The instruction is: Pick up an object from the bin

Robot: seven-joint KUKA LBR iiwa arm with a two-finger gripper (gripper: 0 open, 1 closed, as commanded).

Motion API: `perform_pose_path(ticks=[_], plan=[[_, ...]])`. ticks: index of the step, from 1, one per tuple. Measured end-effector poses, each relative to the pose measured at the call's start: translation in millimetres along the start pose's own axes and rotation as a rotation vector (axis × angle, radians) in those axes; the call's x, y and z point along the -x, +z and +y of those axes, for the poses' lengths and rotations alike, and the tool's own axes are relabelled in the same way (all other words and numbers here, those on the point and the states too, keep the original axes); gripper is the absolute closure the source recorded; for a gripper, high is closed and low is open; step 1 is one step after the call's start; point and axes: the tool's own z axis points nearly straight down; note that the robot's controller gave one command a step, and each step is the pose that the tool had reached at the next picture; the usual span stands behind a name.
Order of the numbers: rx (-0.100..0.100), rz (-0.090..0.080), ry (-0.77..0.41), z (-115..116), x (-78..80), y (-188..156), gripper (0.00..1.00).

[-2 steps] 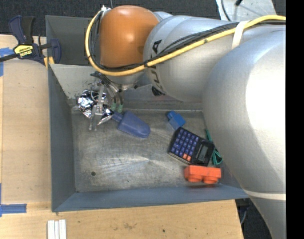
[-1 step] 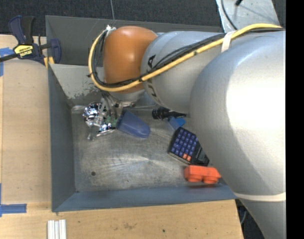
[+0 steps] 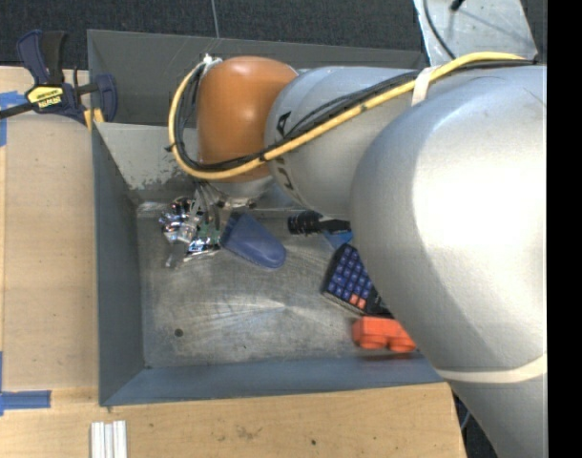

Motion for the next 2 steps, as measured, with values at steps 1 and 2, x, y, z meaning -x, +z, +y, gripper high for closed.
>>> perform_pose_path(ticks=[1,2], plan=[[0.002,-0.002,-0.312,-11,6.1,13,0.0],[0.013,0.009,0.148,-11,21.4,26,1.0]])
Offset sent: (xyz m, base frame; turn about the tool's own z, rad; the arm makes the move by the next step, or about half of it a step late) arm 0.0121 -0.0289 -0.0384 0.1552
